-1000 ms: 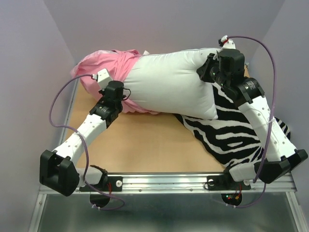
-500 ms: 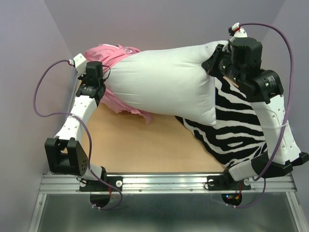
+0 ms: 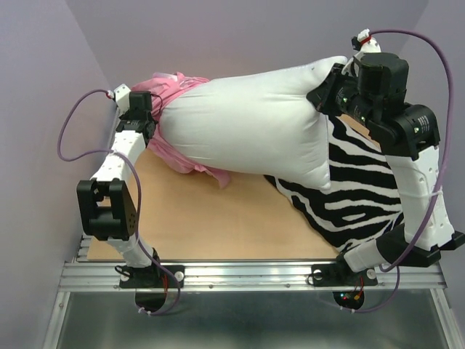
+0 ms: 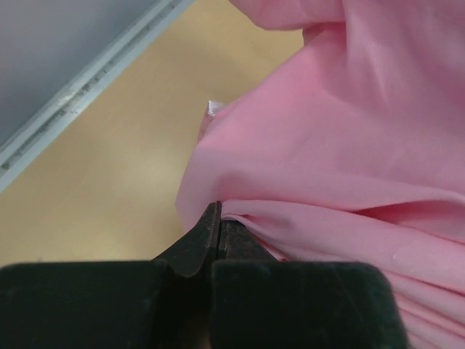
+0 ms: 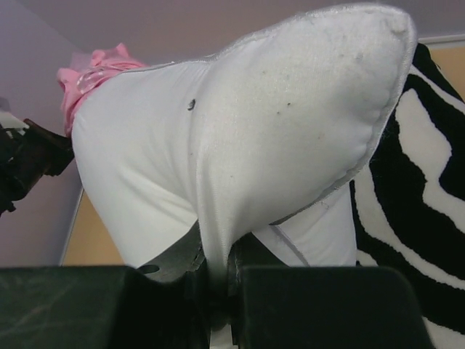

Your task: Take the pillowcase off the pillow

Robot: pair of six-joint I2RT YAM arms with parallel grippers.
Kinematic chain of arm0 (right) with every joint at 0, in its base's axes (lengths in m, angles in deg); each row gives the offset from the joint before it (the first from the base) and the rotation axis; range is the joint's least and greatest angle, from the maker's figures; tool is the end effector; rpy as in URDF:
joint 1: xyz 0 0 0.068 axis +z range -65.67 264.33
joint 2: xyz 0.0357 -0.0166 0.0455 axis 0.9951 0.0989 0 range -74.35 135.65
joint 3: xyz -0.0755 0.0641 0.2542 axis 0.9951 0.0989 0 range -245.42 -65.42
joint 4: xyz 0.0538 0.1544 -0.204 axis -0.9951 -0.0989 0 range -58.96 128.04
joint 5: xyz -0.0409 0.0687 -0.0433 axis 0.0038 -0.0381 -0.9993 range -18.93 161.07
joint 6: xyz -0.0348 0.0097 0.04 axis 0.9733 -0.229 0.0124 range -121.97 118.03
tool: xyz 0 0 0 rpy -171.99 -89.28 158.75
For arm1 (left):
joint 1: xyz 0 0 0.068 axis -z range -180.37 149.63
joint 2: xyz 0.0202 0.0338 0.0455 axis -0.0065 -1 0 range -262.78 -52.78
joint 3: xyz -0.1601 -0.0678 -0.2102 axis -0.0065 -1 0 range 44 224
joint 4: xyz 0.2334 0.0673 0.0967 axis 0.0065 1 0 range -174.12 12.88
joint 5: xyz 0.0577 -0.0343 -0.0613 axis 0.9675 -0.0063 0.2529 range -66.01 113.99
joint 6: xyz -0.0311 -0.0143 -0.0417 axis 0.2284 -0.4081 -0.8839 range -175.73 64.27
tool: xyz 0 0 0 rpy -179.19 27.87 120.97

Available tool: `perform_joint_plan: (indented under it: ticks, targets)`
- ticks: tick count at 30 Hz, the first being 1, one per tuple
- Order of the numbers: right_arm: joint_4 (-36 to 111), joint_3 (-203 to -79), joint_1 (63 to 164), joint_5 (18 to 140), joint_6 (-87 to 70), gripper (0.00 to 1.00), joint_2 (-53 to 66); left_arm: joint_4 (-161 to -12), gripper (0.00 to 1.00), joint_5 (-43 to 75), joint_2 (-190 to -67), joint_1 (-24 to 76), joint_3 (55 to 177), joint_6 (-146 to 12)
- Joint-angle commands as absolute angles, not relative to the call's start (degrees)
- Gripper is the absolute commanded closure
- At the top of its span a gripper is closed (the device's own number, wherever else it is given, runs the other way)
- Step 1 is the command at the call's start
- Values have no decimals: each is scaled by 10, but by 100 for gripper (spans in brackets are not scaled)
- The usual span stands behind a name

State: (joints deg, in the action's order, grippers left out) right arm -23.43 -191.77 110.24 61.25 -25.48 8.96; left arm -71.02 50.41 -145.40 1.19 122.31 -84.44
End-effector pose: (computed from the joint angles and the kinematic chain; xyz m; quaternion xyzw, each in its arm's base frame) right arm 0.2103 0.0955 0.5523 0.0330 0.8091 0.1805 0.5583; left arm 0.3785 0.0055 0.3260 -0.3106 0.7809 0.0565 0.5391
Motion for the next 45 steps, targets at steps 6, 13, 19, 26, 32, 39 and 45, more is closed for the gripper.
perform_joint_plan:
  ticks: [6, 13, 19, 26, 32, 39, 45]
  targets:
    - [-176, -1982, 1075, 481, -225, 99, -12, -699, 100, 570, -1524, -60, 1266, -843]
    - [-180, -2015, 1075, 497, -228, 99, -22, -651, 100, 563, -1611, -78, 1319, -846]
    - [-130, -1804, 1075, 559, -239, 100, -46, -725, 100, 517, -1539, -50, 1254, -819]
    - [-78, -1591, 1075, 561, -211, 43, -29, -716, 100, 539, -1487, 40, 1245, -735]
    - [-41, -1577, 1076, 555, -198, 12, 1, -684, 95, 483, -1465, 82, 1230, -743]
    - [-10, -1539, 1176, 586, -173, 0, 0, -716, 51, 490, -1371, 136, 1168, -739]
    - [65, -1437, 1326, 501, -178, 0, 22, -742, 33, 502, -1240, 176, 1091, -796]
